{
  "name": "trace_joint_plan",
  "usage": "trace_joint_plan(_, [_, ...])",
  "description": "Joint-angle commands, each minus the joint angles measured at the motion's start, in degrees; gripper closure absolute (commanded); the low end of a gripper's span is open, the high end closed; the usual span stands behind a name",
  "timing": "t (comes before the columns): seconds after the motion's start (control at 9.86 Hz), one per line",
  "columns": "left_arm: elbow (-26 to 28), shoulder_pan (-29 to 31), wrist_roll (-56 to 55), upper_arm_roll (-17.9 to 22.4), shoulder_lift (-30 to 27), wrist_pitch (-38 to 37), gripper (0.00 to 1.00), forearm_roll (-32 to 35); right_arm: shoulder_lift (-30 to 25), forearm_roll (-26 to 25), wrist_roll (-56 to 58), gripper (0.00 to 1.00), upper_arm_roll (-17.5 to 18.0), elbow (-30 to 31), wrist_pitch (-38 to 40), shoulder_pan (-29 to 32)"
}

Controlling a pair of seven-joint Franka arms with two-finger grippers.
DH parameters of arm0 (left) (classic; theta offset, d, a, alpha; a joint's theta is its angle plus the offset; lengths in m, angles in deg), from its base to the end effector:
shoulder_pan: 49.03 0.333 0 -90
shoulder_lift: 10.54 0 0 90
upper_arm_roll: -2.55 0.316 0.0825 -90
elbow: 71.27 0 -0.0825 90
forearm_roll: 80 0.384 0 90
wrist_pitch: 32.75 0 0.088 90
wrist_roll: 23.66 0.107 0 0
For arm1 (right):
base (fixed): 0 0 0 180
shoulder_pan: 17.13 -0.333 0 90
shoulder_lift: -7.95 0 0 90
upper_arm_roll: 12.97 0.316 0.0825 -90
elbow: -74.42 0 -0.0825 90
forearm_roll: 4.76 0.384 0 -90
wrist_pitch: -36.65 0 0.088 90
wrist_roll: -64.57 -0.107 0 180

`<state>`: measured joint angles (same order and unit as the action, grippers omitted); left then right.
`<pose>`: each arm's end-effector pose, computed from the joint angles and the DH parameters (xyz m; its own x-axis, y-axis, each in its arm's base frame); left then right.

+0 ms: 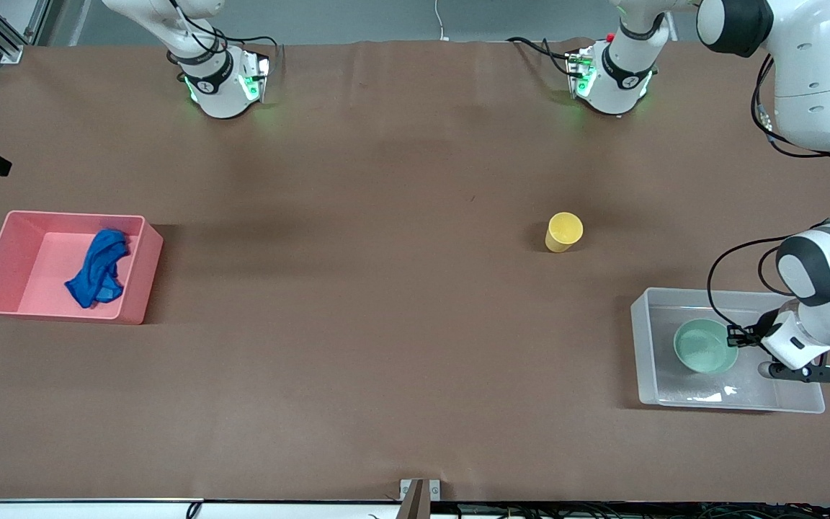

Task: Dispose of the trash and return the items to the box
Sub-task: 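Carry the green bowl with the left gripper into the clear bin, then open the left gripper and lift it away from the bowl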

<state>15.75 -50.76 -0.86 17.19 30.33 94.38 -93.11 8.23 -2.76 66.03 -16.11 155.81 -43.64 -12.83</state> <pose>0.7007 0.1230 0.2512 0.9952 -0.0959 0.0190 -0.0961 -0.9953 0.0112 0.5335 -0.0653 0.6768 0.9949 -0.0983 -0.0231 -0.0991 -0.9945 -0.0349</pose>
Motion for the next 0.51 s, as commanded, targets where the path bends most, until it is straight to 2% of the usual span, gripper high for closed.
trace_joint_plan(0.0, [-0.4,-0.1,0.3,-0.5,-1.3,-0.1,0.3,-1.0,0.3,0.3,-0.5,0.0,0.1,-0.9,0.8,0.1])
trace_joint_plan(0.1, [0.9,0.1,0.1,-1.7,-5.8,-1.8,0.22,-0.4,0.2,-0.1,-0.3,0.0,0.1,-0.4,0.4,0.0])
trace_joint_plan(0.2, [3.4,-0.2,0.0,-2.8,-10.3,-3.2,0.19,-0.1,0.2,-2.0,-0.4,0.0,0.3,0.3,0.0,-0.4])
trace_joint_plan(0.3, [7.9,-0.3,-1.3,-4.8,-15.9,-3.2,0.13,1.7,0.2,-2.7,-0.4,0.0,0.7,0.5,-0.8,-0.6])
trace_joint_plan(0.41, [14.7,0.2,-5.5,-8.6,-23.0,-3.2,0.02,6.5,0.2,-2.7,-0.4,0.0,0.7,0.6,-0.8,-0.6])
